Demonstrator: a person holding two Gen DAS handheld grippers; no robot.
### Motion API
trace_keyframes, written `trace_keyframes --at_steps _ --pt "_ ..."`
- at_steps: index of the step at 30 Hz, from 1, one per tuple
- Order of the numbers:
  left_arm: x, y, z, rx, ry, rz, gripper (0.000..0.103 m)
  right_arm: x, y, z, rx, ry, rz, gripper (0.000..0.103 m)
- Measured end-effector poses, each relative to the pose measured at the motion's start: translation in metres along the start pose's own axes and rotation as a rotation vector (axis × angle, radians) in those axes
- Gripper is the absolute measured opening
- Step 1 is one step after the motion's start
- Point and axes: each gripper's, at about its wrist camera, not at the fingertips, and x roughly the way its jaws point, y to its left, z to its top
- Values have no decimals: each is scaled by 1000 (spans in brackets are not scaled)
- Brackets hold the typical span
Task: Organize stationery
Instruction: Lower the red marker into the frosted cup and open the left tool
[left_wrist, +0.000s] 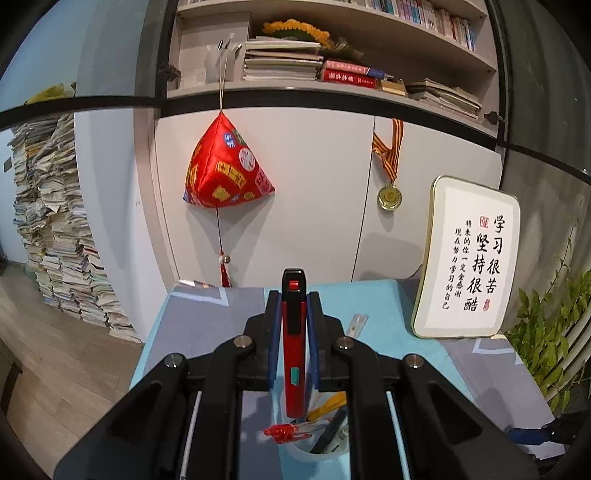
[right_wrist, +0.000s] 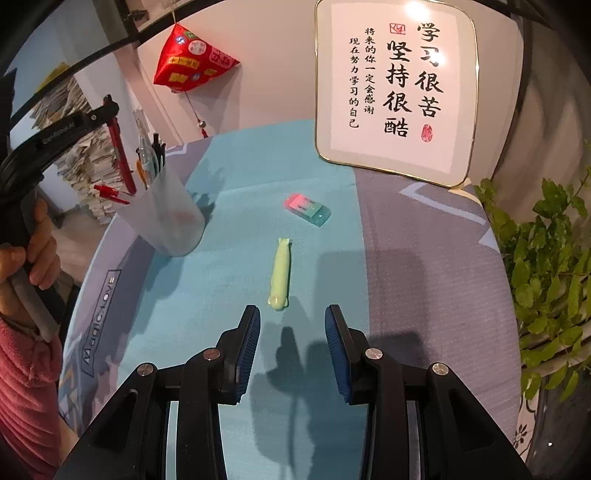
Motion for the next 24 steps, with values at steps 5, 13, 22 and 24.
trace_keyframes --at_steps 5,13,22,24 --pt "4 2 -9 -5 33 -6 12 2 0 0 5 7 3 36" --pt "0 -2 -17 21 49 -10 12 10 1 -2 10 41 8 36" --pt "-17 -10 -17 72 9 9 38 11 -2 -4 27 54 -3 36" --pt "-22 -12 -17 71 4 13 39 12 -4 -4 30 56 -10 36"
